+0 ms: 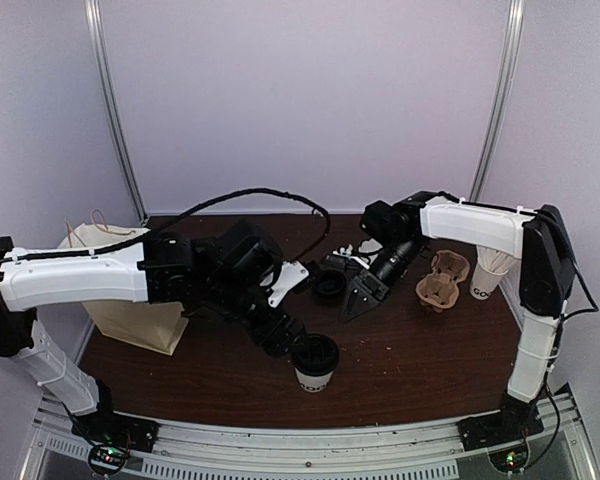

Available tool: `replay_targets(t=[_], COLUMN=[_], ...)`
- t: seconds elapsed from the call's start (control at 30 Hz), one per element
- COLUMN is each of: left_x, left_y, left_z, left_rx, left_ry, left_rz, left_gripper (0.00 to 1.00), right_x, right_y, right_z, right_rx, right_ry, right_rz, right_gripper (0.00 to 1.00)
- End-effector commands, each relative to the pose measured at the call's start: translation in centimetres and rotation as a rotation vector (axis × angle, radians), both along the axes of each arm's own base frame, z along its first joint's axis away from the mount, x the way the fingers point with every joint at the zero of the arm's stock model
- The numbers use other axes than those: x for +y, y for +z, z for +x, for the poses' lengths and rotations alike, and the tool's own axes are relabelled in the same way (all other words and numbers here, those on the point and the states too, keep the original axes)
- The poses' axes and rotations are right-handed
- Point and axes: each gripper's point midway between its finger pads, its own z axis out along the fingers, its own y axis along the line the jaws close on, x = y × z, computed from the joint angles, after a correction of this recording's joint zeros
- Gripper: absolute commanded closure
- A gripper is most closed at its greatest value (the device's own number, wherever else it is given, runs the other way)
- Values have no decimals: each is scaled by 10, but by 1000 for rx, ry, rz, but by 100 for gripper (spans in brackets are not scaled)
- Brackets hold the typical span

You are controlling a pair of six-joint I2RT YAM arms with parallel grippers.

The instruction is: Pack the takeout coffee

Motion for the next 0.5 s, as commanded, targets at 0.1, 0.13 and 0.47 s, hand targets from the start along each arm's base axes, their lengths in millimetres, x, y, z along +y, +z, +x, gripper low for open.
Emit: replay_targets(t=[0.1,0.13,0.47], left_x=[-5,-6,-23], left_y=[13,10,-21], left_z=[-5,-4,-7], left_rx=[-184,-177,-71], left_ry=[-221,-229,-294], left_rz=[88,110,229], left_gripper=[9,8,7], right_x=[-50,-57,-86], right_y=[98,109,111], right_z=[32,33,21], right_rx=[-625,-704,-851], right_ry=[-68,-87,-99], right_rz=[68,77,40], right_gripper=[27,24,19])
